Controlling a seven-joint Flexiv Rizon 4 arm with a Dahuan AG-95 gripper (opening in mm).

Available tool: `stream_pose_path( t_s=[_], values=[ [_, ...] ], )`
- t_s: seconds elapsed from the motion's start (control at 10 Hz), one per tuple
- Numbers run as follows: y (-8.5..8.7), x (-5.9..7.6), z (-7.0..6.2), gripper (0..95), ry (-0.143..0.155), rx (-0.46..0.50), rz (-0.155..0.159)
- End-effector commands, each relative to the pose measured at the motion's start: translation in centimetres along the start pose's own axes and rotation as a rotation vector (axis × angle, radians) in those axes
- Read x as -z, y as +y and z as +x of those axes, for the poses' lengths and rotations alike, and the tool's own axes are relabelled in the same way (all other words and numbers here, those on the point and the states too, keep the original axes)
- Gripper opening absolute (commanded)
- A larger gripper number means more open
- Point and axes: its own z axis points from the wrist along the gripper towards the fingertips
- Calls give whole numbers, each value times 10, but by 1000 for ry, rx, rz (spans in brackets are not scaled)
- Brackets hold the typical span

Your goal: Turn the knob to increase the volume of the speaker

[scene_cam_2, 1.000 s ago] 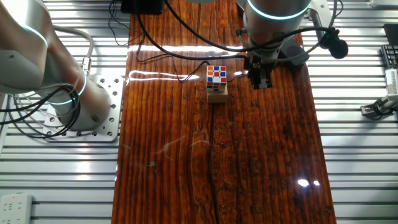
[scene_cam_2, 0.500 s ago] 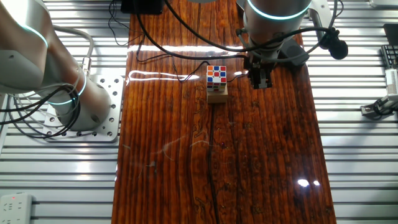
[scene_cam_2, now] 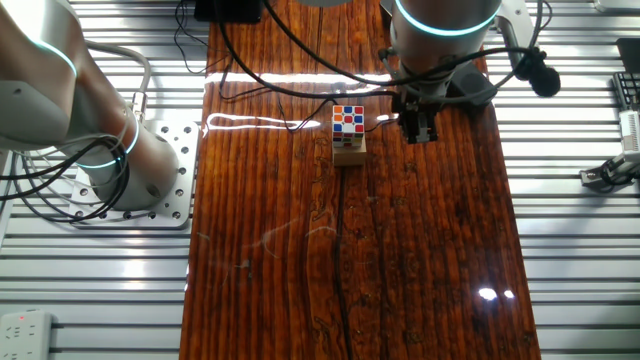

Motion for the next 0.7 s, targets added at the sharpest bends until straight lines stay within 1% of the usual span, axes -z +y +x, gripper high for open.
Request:
stream_pose_path(
  t_s=[0.1, 0.3, 0.5, 0.7],
  values=[
    [0, -1, 0, 0, 8, 3, -3],
    [0, -1, 0, 0, 6, 10, -7],
    [0, -1, 0, 0, 12, 18, 0],
    [0, -1, 0, 0, 5, 11, -2]
  ],
)
